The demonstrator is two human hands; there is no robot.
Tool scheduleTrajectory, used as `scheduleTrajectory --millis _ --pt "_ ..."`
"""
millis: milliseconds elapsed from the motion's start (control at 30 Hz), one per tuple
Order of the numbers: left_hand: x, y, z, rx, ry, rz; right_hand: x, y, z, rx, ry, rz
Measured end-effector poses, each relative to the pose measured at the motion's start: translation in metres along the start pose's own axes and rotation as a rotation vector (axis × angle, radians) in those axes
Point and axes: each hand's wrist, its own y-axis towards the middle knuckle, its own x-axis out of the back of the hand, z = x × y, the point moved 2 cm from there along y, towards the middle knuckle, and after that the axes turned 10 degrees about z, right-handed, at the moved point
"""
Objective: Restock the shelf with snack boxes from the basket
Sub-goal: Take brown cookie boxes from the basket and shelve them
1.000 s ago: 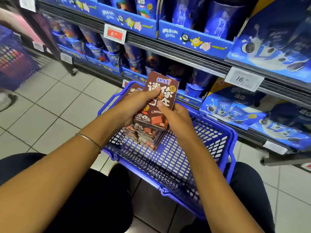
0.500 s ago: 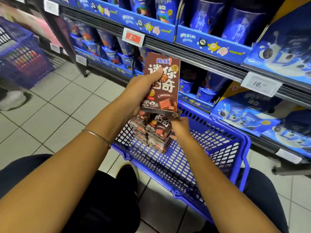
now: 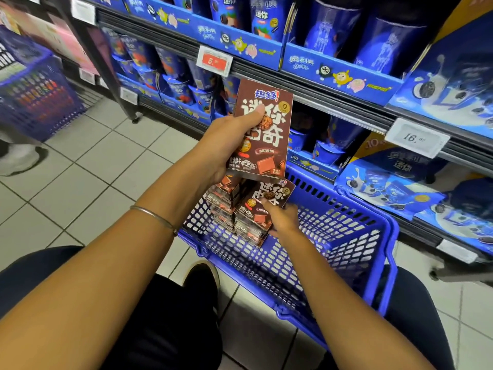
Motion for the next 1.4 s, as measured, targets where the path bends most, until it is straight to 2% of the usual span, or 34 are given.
scheduleTrajectory --millis 133,333,533,700,867,967,1133,1267,1333,1400 --pt "0.0 0.002 -0.001 0.0 0.005 0.006 0.017 -0.015 -0.001 0.045 0.099 -0.009" --pt "0.011 0.004 -0.003 0.0 0.036 -0.064 0.036 -0.061 0.046 0.281 0.234 0.091" --pt "0.02 0.012 0.0 -0.122 0.301 -0.235 0.046 -0.087 0.076 0.391 0.409 0.129" --pt "0.006 0.013 0.013 -0.114 0.359 -0.143 0.031 -0.095 0.091 0.43 0.434 0.244" --pt "-0.008 0.014 0.021 -0.012 0.293 -0.053 0.011 -0.098 0.093 0.426 0.446 0.3" --pt "-0.012 0.011 0.02 -0.057 0.279 0.051 0.008 -0.098 0.095 0.432 0.517 0.369" --pt "-0.016 0.0 0.008 -0.095 0.243 0.18 0.007 -0.1 0.101 0.505 0.497 0.356" --pt "-0.008 0.002 0.005 -0.016 0.182 0.107 0.004 -0.095 0.096 0.534 0.53 0.381" --pt "-0.003 0.002 0.003 -0.002 0.132 0.067 0.005 -0.083 0.084 0.453 0.508 0.306" --pt "0.0 0.001 0.0 -0.02 0.116 0.042 0.004 -0.068 0.065 0.298 0.396 0.156"
